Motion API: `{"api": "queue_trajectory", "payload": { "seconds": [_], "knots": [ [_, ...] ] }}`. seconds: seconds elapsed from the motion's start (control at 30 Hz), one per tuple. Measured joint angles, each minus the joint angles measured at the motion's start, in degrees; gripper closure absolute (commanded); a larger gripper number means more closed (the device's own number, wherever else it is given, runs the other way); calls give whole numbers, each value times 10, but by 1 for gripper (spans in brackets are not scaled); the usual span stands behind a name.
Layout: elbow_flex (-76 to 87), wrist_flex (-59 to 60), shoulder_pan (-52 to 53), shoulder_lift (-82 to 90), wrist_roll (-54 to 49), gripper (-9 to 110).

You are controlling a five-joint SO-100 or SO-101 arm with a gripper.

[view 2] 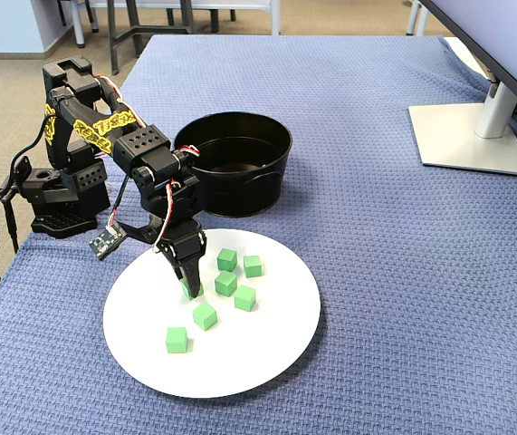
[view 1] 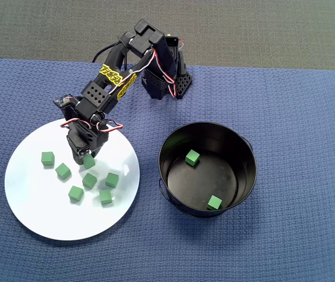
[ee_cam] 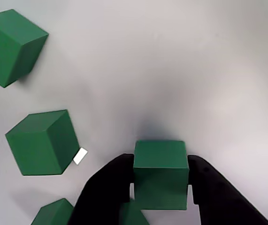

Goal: Pick up the green cubes from the white plate and place them in the black recipient

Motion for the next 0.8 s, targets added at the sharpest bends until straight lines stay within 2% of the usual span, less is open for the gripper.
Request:
{"api": "queue_trajectory", "payload": {
  "seconds": [0.3,0.43,0.67,0.8],
  "knots": [
    [-1,0,0,4,-4,101],
    [2,18,0,63,-4,101],
    [5,139,-10,244,20,101],
    [3,208,-49,351,40,101]
  ]
}}
